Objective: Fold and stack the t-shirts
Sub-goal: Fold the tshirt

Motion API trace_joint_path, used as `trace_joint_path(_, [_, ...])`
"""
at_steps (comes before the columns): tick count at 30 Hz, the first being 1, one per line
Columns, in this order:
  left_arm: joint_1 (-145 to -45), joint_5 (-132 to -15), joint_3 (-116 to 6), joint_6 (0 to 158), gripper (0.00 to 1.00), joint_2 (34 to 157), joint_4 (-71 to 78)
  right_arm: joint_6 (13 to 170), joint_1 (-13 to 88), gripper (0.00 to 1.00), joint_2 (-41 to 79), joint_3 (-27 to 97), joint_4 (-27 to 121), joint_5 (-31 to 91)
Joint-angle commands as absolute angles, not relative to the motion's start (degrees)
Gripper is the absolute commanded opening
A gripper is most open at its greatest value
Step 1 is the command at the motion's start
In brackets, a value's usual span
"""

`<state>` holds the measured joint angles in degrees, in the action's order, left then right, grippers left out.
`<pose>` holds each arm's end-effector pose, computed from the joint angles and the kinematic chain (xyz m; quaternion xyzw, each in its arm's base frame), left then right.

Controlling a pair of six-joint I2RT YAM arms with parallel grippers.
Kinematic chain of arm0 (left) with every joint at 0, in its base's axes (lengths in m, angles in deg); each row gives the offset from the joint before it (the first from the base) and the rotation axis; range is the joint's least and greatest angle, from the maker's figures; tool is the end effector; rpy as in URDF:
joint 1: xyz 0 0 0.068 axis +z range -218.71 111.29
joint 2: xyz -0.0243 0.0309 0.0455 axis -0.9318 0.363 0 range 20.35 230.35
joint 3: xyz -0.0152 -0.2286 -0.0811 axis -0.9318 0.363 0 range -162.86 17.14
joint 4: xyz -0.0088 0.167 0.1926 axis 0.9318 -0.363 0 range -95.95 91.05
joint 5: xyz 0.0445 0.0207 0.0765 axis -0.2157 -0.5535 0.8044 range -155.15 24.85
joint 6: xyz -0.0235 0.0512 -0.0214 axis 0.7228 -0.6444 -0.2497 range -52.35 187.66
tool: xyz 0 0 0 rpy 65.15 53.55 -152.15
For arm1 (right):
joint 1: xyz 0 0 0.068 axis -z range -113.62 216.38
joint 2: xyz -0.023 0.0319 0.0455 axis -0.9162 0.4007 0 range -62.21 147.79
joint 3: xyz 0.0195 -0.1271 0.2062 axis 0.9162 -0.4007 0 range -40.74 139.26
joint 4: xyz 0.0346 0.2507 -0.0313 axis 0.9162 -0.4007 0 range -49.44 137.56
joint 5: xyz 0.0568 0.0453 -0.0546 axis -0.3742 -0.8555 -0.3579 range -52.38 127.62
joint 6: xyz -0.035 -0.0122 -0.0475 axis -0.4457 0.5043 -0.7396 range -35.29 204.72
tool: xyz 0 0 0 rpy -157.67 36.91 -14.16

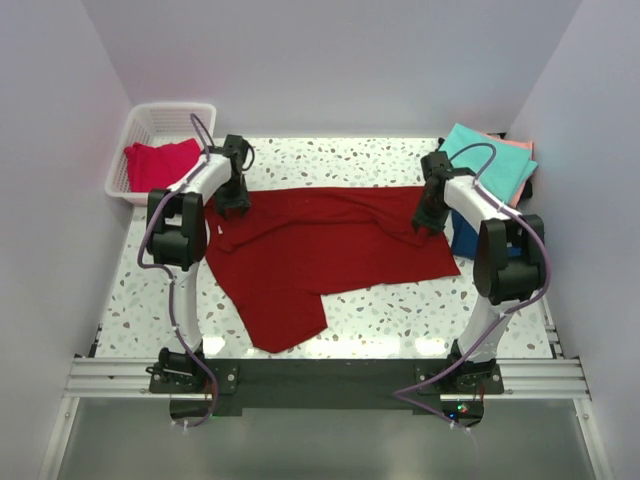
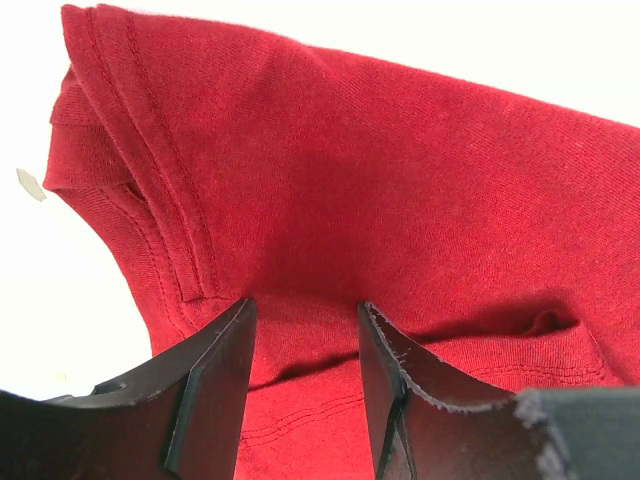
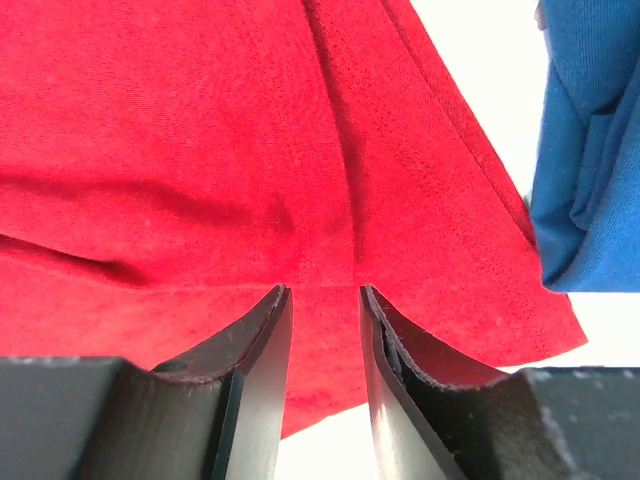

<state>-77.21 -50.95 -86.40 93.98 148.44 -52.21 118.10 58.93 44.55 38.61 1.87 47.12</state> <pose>0.4270 -0.0528 0.1381 -0.1659 0.9728 0.0857 0.1374 0.3584 0.0393 0.1675 0.2331 0.9579 -0.0257 0.1658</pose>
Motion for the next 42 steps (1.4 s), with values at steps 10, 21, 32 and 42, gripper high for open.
trace_joint_path(10, [-77.3, -48.6, -85.8, 94.7, 0.50, 148.1, -53.1, 118.8, 59.2, 0.41, 44.8, 33.3, 6.0, 44.5])
trace_joint_path(21, [-77.3, -48.4, -85.5, 94.6, 0.50, 148.6, -53.3, 118.8, 59.2, 0.32, 47.5, 33.1, 8.1, 43.2])
trace_joint_path(32, [-77.2, -47.5, -83.5, 95.2, 0.50, 148.1, -53.1, 117.7, 59.0, 0.00, 47.2, 38.9, 4.1, 47.9])
trace_joint_path(42, [-77.2, -46.8, -82.5, 95.3, 0.49, 148.2, -53.0, 113.2, 59.1, 0.01, 47.9, 53.1, -3.3, 52.7])
